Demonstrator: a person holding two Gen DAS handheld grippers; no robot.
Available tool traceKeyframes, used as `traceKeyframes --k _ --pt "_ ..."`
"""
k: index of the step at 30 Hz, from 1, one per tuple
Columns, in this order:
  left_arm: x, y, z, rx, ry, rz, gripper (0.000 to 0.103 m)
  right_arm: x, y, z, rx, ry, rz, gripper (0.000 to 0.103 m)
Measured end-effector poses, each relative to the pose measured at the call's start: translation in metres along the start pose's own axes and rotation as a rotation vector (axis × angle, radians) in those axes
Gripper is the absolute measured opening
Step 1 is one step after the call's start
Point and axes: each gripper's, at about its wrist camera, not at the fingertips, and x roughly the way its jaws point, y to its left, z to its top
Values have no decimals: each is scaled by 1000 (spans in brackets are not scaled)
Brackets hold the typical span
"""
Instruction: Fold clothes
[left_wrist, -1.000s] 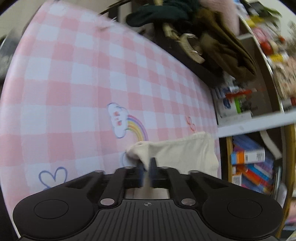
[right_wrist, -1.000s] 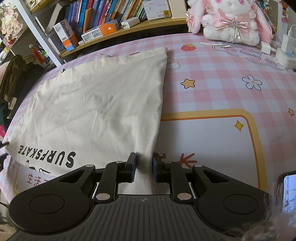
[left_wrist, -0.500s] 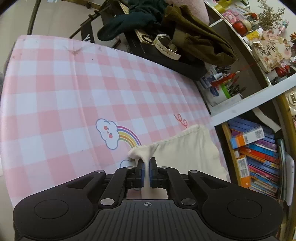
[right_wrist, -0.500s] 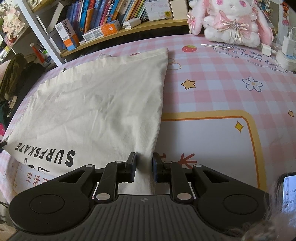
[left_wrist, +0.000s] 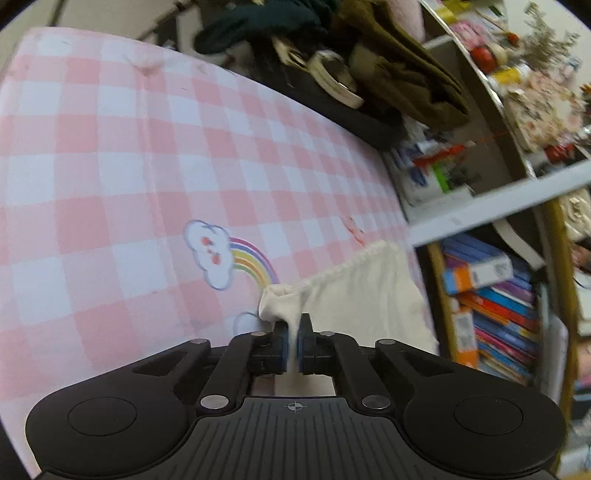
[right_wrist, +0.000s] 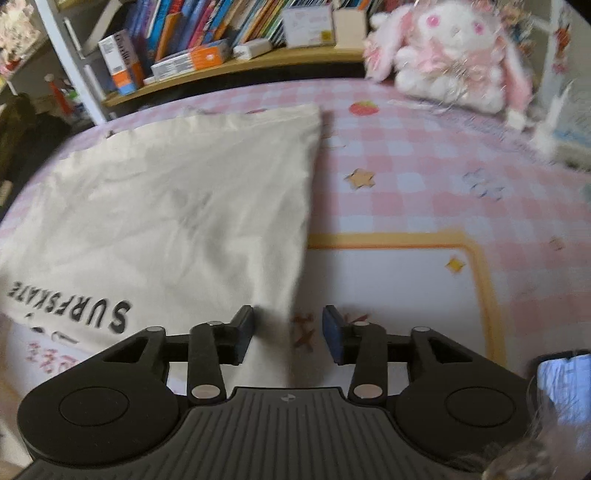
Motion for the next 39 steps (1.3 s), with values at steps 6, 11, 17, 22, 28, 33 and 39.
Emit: traceKeyframes --k 6,11,17,22,28,33,39 --pt "-7 -23 13 174 96 -123 2 -32 68 21 -206 -119 -11 43" --pt "-1 -47 17 325 202 -180 2 -25 175 23 -497 -152 172 51" --pt "7 -55 24 413 307 -218 2 -6 292 15 -753 -158 369 52" --pt "13 -58 30 488 389 -263 2 5 359 8 -874 -175 421 53" --pt "21 -60 35 534 466 -304 2 21 395 2 -884 -168 377 49" --pt "26 -56 41 536 500 -326 3 33 408 0 -856 -150 323 38" --pt "30 -37 59 428 524 -363 38 42 401 8 -763 -125 311 6"
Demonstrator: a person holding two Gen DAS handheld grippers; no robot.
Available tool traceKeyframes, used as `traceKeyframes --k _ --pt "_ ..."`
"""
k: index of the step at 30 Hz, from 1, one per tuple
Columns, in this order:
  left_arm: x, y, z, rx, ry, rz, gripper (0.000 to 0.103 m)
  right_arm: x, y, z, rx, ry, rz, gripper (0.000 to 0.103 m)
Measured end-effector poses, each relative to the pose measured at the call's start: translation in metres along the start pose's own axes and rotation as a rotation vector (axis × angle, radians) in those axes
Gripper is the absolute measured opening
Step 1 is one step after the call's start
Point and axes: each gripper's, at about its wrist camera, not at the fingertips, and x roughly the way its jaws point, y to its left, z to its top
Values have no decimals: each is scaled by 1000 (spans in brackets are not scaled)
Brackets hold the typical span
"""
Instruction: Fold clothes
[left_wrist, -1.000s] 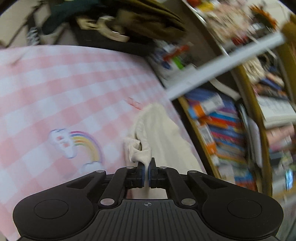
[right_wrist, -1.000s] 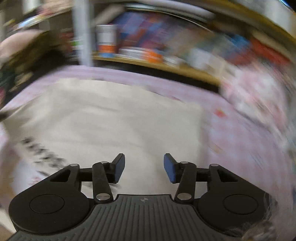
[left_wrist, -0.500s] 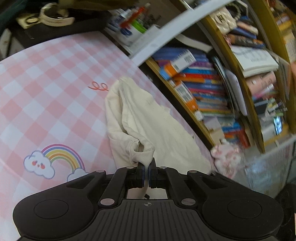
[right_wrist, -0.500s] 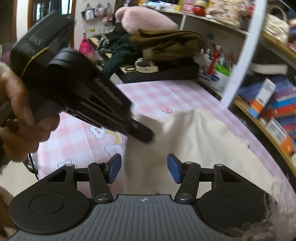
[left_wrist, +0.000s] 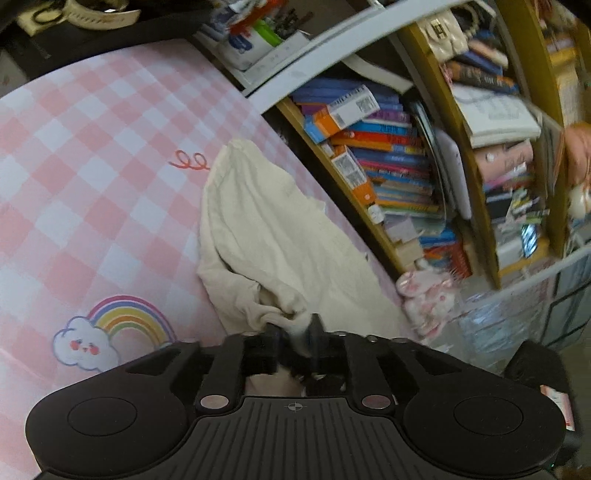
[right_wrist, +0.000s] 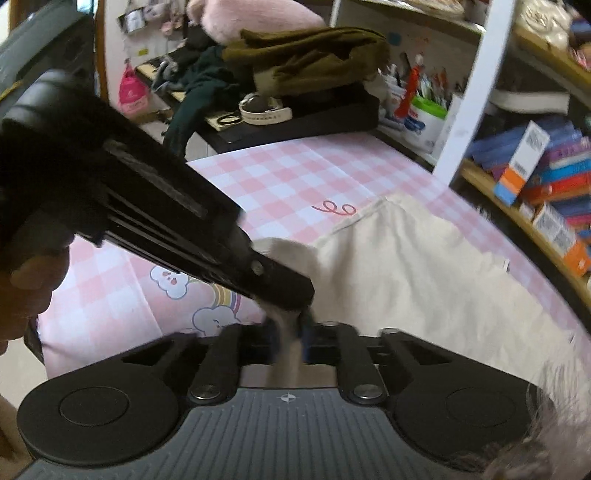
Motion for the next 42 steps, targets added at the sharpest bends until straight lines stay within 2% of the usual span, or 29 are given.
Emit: traceKeyframes --k 1,2,6,9,13,17,20,22,24,26,30,32,33,34,37,42 --pt "-3 5 1 -23 -6 -1 48 0 -1 0 10 -1 -9 5" --pt "-7 10 2 -44 -14 2 64 -1 -2 1 17 -2 -18 5" --pt "-18 27 6 -125 -49 -11 68 -3 -6 4 42 4 -45 5" --pt "-8 41 10 -206 -24 -18 70 -3 -6 6 50 7 -33 5" --pt "17 60 13 -371 10 -136 73 -3 3 12 19 4 9 5" --pt "33 60 15 -393 45 -127 73 0 7 12 1 31 63 5" --pt "33 60 15 -379 36 -85 69 0 4 11 -10 63 95 11" --pt "31 63 14 -373 30 -64 62 -6 -5 9 6 84 114 36" --pt "30 63 14 -354 29 -30 42 -14 -22 10 49 99 153 37" --pt "30 63 13 -330 29 5 33 -20 -44 13 103 108 171 39" --pt "33 64 10 -302 31 39 26 -17 -88 34 225 114 172 49" --pt "33 60 9 -275 31 49 24 -11 -100 53 221 109 190 51" --pt "33 57 9 -253 30 57 16 -5 -102 63 207 115 176 55" --pt "32 54 9 -232 29 65 12 3 -104 74 199 130 156 56" --pt "30 28 10 -84 12 70 9 30 -111 103 190 182 100 57" --pt "38 -16 6 155 38 72 9 88 -131 137 274 312 58 57"
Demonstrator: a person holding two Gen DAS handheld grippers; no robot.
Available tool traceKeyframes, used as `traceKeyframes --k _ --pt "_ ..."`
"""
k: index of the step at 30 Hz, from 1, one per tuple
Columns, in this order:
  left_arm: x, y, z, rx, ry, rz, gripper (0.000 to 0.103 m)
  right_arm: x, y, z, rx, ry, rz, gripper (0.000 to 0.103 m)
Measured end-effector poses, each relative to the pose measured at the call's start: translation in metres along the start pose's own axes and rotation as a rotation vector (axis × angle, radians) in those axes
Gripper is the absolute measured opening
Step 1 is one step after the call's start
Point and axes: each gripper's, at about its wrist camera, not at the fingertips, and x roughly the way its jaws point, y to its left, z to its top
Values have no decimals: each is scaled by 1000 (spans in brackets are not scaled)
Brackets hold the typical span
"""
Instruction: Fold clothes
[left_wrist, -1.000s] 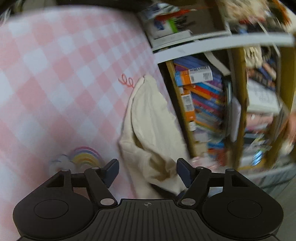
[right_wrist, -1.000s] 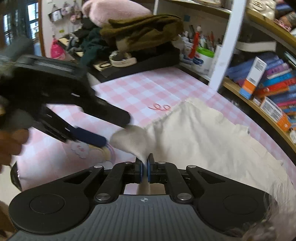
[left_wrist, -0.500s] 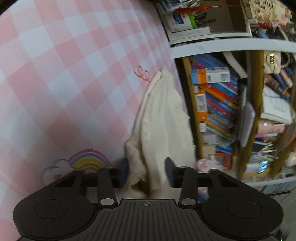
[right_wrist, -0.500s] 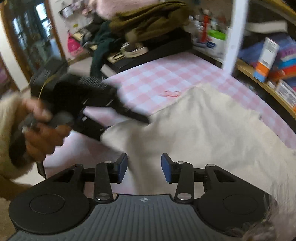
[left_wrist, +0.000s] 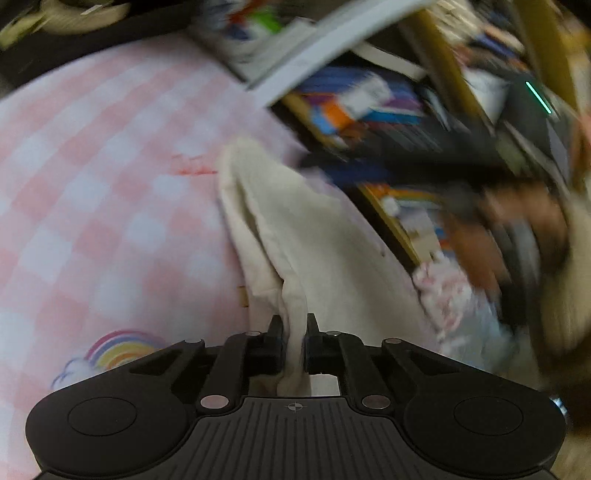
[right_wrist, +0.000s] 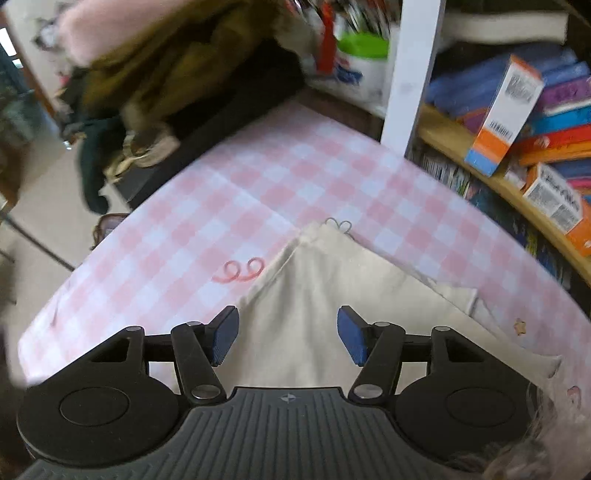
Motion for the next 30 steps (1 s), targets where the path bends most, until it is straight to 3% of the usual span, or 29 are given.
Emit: traceKeyframes --k 5,9,11,13,14,16,21,30 --pt "11 -27 -7 119 22 -7 9 30 19 38 -33 94 -38 57" --pt "13 -38 -12 159 28 -17 9 57 43 40 -148 195 -112 53" --pt "12 -41 -14 169 28 -22 9 66 45 35 -174 227 -148 44" --pt "11 -43 -17 180 27 -24 9 71 43 31 -189 249 -176 14" --pt "11 -47 -17 186 22 -23 9 70 39 31 -187 251 -177 11" --pt "10 -55 -16 206 11 -30 9 60 31 30 -189 235 -171 6" --pt "12 -84 -16 288 15 -96 8 13 -1 26 -154 158 -168 5" --pt "37 -146 -28 398 52 -232 8 -91 -80 -11 -31 34 -214 5"
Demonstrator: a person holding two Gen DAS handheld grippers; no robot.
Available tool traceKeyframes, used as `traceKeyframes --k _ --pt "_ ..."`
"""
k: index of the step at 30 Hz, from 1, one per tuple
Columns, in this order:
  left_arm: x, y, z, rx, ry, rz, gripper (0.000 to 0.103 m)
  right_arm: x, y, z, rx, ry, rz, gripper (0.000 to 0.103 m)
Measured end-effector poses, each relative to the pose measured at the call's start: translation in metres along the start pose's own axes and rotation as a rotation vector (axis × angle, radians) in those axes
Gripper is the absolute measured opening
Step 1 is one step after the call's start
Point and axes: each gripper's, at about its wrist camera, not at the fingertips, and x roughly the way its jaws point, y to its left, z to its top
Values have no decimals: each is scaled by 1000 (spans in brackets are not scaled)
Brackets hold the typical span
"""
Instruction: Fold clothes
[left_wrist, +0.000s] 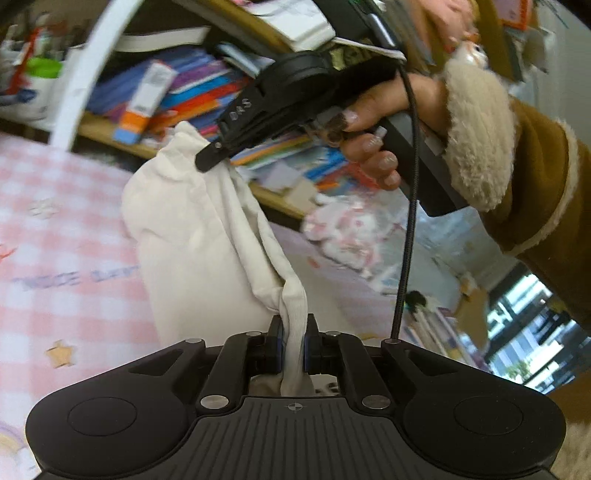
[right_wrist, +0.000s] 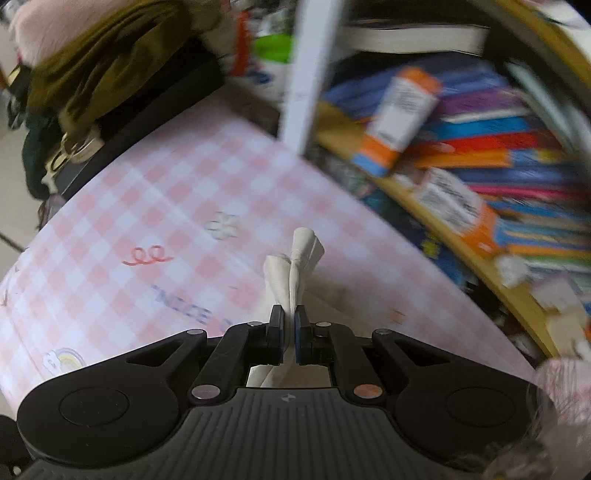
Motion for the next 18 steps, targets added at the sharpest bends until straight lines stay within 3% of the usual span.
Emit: traceKeyframes --k 5,10,18 --pt "32 -35 2 39 16 -43 8 -31 -52 -36 72 -42 -40 5" --pt "69 -71 -1 64 24 -38 8 -51 -98 -72 98 -102 -46 5" --pt "133 -122 -14 38 24 76 9 -56 -169 -125 84 -208 20 5"
